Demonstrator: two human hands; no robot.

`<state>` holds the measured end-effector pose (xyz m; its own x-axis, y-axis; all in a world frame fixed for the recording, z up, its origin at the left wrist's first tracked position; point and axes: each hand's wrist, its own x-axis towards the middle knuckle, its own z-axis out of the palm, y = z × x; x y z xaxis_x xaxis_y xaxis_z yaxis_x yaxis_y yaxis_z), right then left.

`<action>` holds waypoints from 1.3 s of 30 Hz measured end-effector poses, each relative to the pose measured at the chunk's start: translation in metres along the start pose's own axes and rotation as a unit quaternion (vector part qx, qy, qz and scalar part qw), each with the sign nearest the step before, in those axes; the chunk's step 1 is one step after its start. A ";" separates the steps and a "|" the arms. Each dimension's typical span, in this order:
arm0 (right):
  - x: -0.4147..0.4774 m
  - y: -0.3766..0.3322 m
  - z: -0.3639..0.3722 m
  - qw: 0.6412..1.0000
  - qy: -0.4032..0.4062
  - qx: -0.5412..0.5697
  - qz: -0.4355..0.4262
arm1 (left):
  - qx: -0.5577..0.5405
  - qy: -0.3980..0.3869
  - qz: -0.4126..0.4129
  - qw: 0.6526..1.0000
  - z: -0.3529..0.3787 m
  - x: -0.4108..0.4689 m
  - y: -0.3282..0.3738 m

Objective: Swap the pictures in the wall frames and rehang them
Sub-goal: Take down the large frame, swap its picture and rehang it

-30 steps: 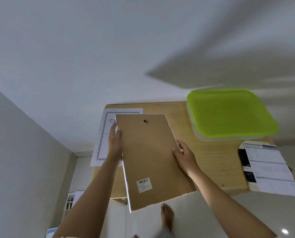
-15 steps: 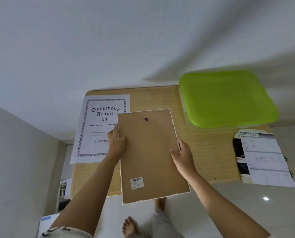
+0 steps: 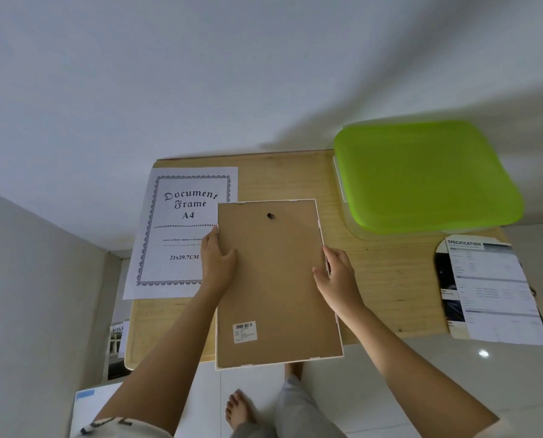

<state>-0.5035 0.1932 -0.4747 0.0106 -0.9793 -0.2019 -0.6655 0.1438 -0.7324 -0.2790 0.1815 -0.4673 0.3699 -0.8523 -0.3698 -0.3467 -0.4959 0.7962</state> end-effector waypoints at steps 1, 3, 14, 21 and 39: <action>0.004 0.000 0.000 1.000 -0.001 -0.003 -0.003 | 0.021 0.006 -0.001 1.000 0.002 0.001 0.000; 0.011 -0.002 0.000 1.000 0.008 -0.013 -0.011 | 0.057 0.019 0.005 0.998 0.004 0.004 -0.001; 0.087 -0.044 0.025 0.983 -0.081 -0.052 -0.157 | 0.124 0.028 0.126 0.984 -0.006 0.083 0.022; 0.121 -0.051 0.038 0.970 -0.067 -0.045 -0.231 | 0.139 -0.018 0.150 0.979 0.000 0.112 0.022; 0.122 -0.060 0.044 0.998 -0.015 0.016 -0.065 | 0.118 -0.008 0.122 0.985 0.010 0.117 0.020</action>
<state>-0.4291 0.0718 -0.4841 0.1186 -0.9853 -0.1232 -0.6325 0.0207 -0.7743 -0.2513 0.0705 -0.4991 0.2378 -0.9525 -0.1903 -0.6150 -0.2993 0.7295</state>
